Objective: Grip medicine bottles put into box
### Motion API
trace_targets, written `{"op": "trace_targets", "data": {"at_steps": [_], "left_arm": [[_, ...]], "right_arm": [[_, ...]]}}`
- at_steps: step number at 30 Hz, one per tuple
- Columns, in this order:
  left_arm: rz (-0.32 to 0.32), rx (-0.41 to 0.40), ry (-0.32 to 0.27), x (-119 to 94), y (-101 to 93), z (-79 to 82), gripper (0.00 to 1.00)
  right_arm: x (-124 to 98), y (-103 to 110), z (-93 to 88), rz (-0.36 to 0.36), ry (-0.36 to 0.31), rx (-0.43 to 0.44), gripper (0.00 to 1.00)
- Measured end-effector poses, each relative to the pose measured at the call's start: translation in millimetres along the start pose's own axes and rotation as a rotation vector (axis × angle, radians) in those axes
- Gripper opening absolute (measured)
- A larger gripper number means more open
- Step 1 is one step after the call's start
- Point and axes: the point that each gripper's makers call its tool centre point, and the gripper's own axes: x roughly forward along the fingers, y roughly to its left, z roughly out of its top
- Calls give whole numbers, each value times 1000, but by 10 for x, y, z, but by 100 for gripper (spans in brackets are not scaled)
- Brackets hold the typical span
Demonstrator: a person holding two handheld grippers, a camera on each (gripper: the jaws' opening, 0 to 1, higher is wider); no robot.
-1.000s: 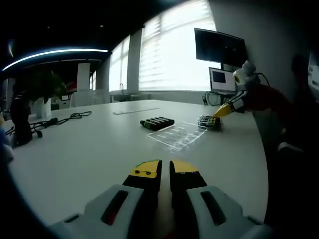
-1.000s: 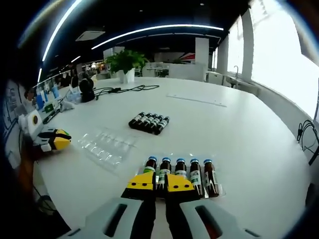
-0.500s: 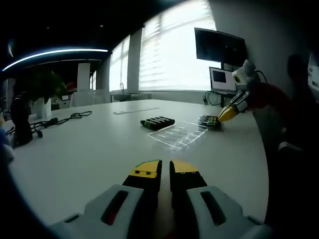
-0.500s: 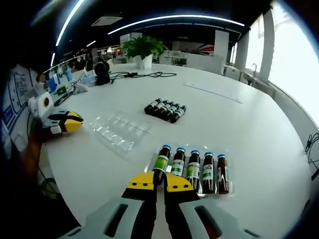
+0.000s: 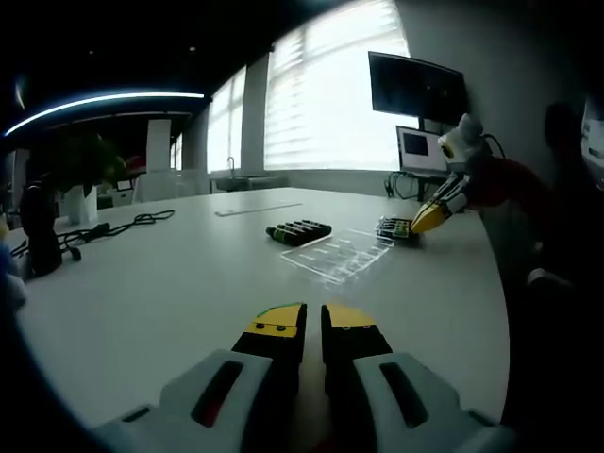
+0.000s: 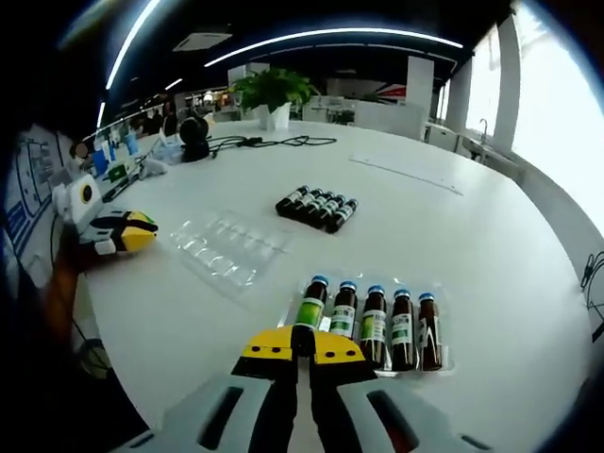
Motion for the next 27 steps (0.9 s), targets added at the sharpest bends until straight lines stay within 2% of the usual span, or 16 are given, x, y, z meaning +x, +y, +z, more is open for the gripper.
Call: {"op": "trace_targets", "data": {"at_steps": [1, 2, 8, 15, 18, 20, 27], "left_arm": [[0, -1, 0, 0, 1, 0, 2], [0, 0, 0, 0, 0, 0, 2], [0, 1, 1, -3, 0, -2, 2], [-1, -3, -3, -4, -1, 5, 2], [-2, -2, -3, -5, -1, 6, 2], [-3, -5, -5, -6, -1, 9, 2], [-3, -4, -4, -2, -1, 9, 2]], "right_arm": [[11, -3, -39, -4, 21, -5, 0], [21, 0, -15, -4, 2, -6, 1], [13, -7, -19, -5, 1, 8, 1], [13, -7, -12, -7, -6, -18, 1], [-17, -56, 28, -34, -32, -17, 1], [-64, -88, 94, -42, -69, 12, 1], [-132, -195, 178, -78, -114, 23, 2]]}}
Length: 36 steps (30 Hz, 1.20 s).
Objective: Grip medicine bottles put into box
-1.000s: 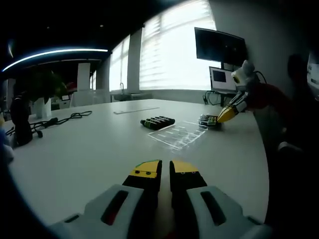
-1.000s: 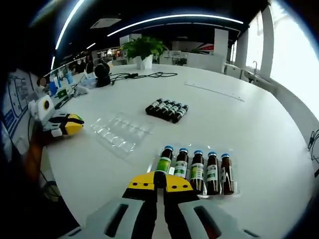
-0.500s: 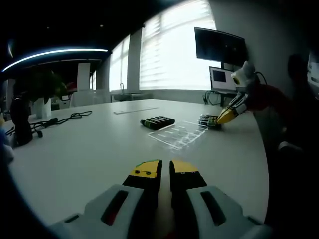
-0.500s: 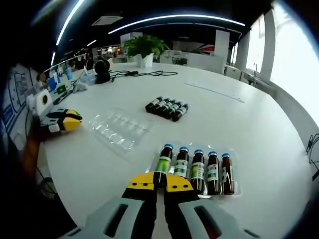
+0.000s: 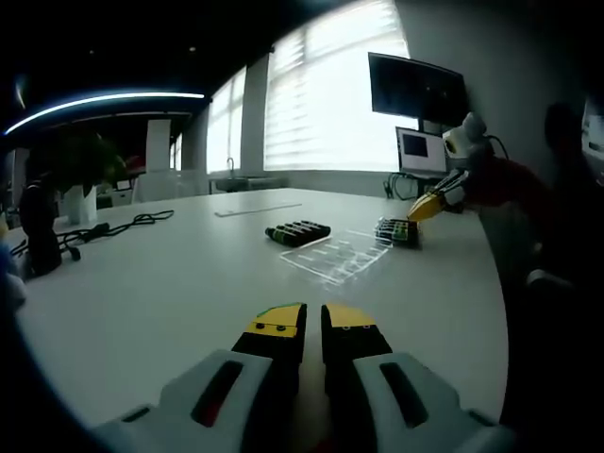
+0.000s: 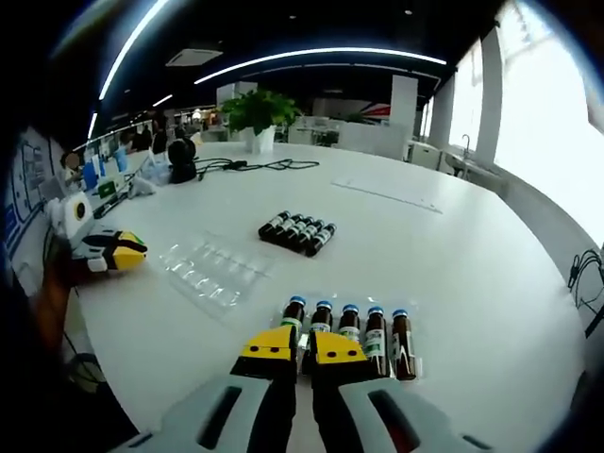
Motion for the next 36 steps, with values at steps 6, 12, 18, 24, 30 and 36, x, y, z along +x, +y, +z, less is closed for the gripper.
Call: {"op": "trace_targets", "data": {"at_steps": [6, 12, 18, 24, 30, 36], "left_arm": [[-1, -3, -3, 1, 0, 7, 2], [0, -10, -10, -2, 6, 22, 2], [1, -7, -10, -4, 4, 20, 2], [-3, -16, -20, -14, 5, 34, 2], [-10, -17, -25, -11, -6, 41, 2], [-24, -18, -37, -16, -28, 62, 2]], "right_arm": [[-8, -73, 104, -28, -44, 13, 2], [25, -37, 151, -18, -41, -13, 2], [68, -26, 358, -24, -84, -16, 2], [221, 53, 519, -13, -103, -42, 3], [384, 41, 576, -18, -105, -20, 5], [537, -44, 619, -40, -102, 16, 5]]}}
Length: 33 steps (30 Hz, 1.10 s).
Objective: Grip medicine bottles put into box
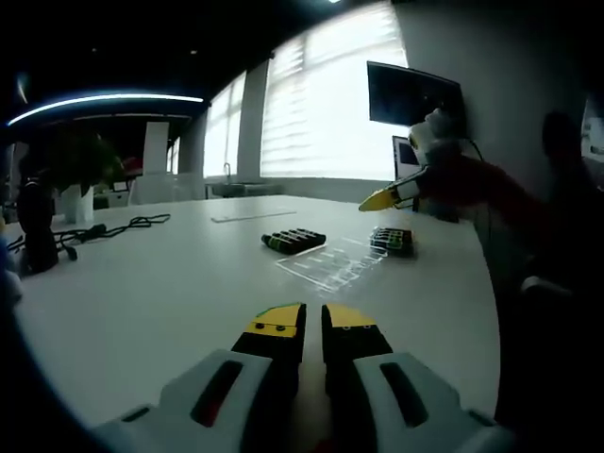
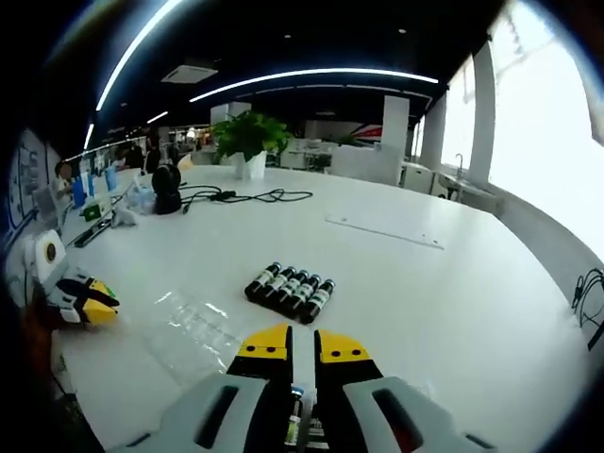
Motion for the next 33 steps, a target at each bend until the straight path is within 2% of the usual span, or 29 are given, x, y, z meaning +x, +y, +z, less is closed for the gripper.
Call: {"op": "trace_targets", "data": {"at_steps": [8, 13, 21, 26, 33], "left_arm": [[-1, -1, -2, -2, 7, 3, 2], [-2, -2, -3, -4, 6, 4, 2], [-3, -2, -2, -3, 4, 0, 2], [-2, -1, -1, -2, 2, -1, 2], [-3, -3, -3, -2, -2, 3, 2]], "right_arm": [[378, -74, 84, -26, 16, 11, 5], [616, -78, 26, -29, 55, -4, 7], [767, -123, -23, -36, 62, 46, 8], [862, -159, -12, -46, 66, 46, 8], [967, -124, -77, -42, 110, 37, 9]]}}
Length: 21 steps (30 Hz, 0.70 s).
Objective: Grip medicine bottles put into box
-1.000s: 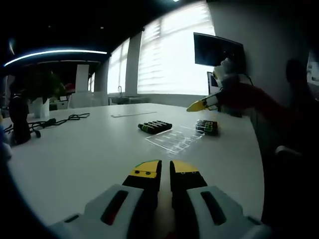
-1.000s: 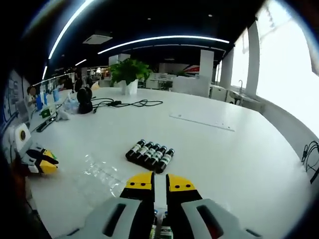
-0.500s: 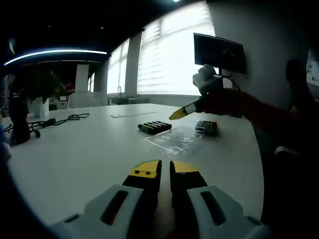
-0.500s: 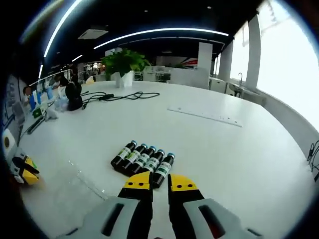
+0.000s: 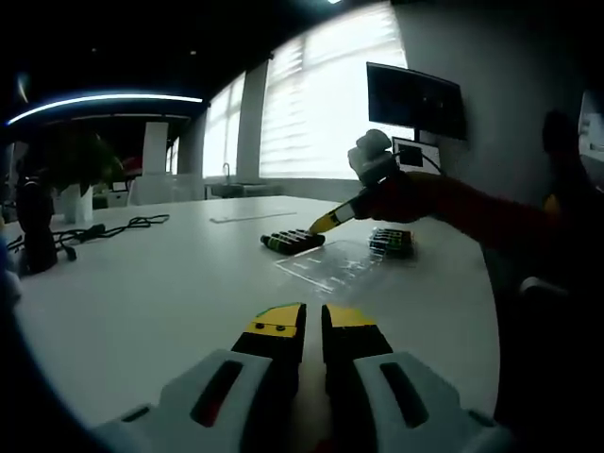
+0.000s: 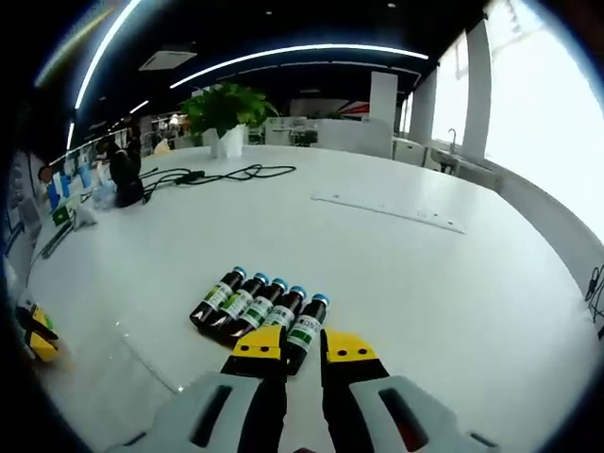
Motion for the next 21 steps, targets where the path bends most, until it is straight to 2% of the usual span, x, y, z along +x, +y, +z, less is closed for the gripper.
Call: {"op": "trace_targets", "data": {"at_steps": [11, 14, 21], "left_arm": [[-1, -2, -2, -2, -3, 3, 2], [-2, -4, -3, -1, -4, 5, 2], [-1, -3, -3, 1, -3, 5, 2]], "right_arm": [[89, -16, -100, -19, 47, -11, 8], [100, -28, -152, -14, 65, 24, 8], [93, -58, -151, -15, 63, 70, 7]]}}
